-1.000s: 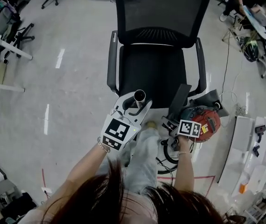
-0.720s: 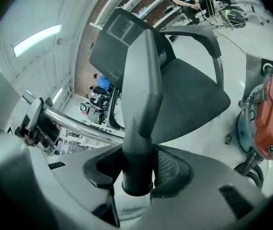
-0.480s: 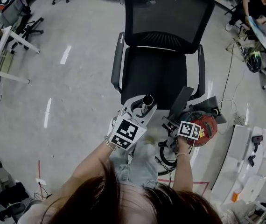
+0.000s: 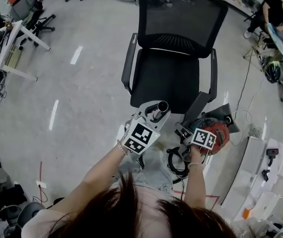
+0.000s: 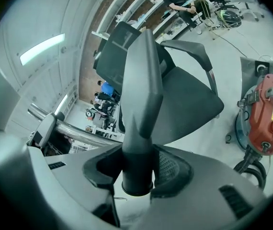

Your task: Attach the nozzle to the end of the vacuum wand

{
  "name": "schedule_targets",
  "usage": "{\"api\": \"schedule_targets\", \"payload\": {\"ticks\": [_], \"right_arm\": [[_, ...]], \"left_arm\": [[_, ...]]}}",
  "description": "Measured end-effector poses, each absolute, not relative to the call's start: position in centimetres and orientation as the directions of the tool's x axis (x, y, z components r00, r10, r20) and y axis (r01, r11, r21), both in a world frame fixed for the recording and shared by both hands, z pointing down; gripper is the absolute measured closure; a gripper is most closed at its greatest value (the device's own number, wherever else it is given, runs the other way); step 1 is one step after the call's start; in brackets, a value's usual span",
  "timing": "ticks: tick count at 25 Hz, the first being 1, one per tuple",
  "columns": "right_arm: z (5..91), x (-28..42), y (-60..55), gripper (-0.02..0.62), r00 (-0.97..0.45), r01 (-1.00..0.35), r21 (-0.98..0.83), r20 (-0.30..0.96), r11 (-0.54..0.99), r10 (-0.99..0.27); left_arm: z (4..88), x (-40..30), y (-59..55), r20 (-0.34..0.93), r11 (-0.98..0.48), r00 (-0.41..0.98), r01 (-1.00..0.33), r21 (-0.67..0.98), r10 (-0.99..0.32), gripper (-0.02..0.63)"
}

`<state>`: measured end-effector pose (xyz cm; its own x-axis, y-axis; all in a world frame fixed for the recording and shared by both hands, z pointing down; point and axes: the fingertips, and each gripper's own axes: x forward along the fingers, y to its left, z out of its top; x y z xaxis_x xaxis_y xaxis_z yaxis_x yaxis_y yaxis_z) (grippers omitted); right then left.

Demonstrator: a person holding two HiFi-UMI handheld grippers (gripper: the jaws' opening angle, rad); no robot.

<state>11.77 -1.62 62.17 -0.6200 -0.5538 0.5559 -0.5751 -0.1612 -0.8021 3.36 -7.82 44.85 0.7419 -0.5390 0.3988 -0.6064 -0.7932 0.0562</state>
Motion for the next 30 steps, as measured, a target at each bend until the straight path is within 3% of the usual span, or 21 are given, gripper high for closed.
{"api": "schedule_targets", "payload": {"ticks": [30], "right_arm": [[54.2,14.7,2.5,0.417,-0.618,-0.580,-0.815,0.452,-0.015,-0.643]], "left_arm": [[44.6,6.0,-2.7,0.443,-0.796,0.724,-0.605,0.039,-0.529,0.453]]}}
